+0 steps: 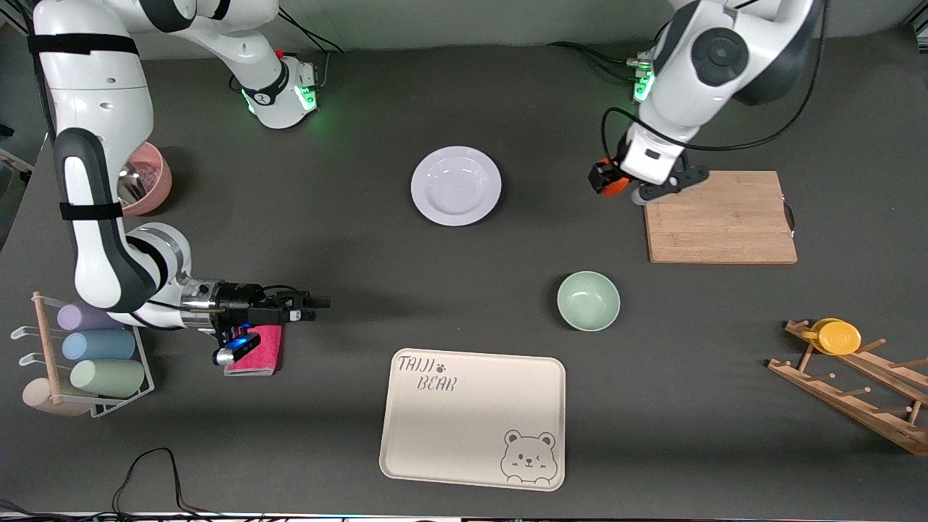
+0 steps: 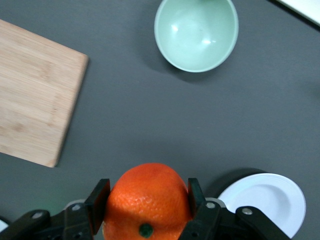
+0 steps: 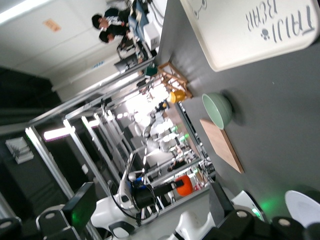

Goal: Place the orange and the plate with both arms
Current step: 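Lift the orange with the left gripper while the right gripper moves forward, then carry the orange over the white plate and lower it with the left gripper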

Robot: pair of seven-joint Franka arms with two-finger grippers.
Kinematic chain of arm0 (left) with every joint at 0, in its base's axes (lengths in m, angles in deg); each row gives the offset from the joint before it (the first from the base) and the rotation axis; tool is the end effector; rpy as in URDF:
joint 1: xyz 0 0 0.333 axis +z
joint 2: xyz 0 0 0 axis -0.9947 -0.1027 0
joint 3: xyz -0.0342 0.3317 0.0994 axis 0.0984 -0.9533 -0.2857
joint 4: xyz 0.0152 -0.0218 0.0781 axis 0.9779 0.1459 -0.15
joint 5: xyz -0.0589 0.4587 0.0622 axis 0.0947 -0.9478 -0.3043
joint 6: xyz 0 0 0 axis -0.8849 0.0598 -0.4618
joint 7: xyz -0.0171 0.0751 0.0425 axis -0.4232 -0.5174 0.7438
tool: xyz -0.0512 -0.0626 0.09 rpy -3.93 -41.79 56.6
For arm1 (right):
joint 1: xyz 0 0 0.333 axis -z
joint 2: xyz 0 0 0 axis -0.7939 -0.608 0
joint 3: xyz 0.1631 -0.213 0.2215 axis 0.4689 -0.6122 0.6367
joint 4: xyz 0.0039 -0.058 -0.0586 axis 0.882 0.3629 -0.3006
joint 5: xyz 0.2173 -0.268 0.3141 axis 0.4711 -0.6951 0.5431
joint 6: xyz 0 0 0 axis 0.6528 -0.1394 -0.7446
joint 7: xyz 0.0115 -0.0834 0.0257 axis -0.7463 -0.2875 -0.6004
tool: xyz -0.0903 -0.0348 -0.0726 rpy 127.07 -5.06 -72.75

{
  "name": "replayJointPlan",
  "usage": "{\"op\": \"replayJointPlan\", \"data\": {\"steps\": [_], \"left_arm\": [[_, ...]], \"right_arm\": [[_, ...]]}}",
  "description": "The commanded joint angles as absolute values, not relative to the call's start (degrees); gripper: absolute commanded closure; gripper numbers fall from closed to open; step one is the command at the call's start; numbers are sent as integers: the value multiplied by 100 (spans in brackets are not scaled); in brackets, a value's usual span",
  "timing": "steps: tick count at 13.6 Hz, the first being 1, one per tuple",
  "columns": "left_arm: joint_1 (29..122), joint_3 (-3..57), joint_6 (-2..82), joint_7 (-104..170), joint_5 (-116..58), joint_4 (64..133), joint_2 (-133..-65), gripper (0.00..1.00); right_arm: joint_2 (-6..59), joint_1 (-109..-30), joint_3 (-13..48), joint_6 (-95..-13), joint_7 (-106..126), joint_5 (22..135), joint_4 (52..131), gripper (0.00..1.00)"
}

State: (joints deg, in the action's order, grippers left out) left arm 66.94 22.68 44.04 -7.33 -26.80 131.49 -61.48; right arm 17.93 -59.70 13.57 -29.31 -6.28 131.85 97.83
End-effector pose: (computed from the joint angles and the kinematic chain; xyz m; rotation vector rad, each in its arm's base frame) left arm 0.4537 -0.2851 0.4038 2.9884 0.5785 -0.1092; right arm 0.6907 0.1015 0.2274 -1.6265 0.3955 0.3198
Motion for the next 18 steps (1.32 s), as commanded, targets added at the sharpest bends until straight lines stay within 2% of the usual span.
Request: {"op": "replayJointPlan", "data": {"steps": [1, 5, 12, 15, 18], "left_arm": [[6609, 2613, 4615, -1296, -2628, 13061, -6215, 100], [6609, 3254, 5194, -2025, -2655, 13158, -6521, 100], [6364, 3388, 5573, -2746, -2734, 13184, -6830, 100], [5706, 3423, 5960, -3675, -2873, 13202, -6997, 100], [5125, 3423, 6058, -5019, -3715, 13010, -7522, 100]], "right_arm": [[1829, -5941, 1327, -2635, -1743, 13344, 10391, 0], [2100, -5958, 1266, -2371, -3936, 13247, 11558, 0], [2813, -5941, 1064, -2379, -4673, 12965, 13273, 0], [2840, -5950, 1063, -2388, -4717, 12948, 13486, 0], [2813, -5958, 1063, -2441, -4726, 12948, 13522, 0]]}}
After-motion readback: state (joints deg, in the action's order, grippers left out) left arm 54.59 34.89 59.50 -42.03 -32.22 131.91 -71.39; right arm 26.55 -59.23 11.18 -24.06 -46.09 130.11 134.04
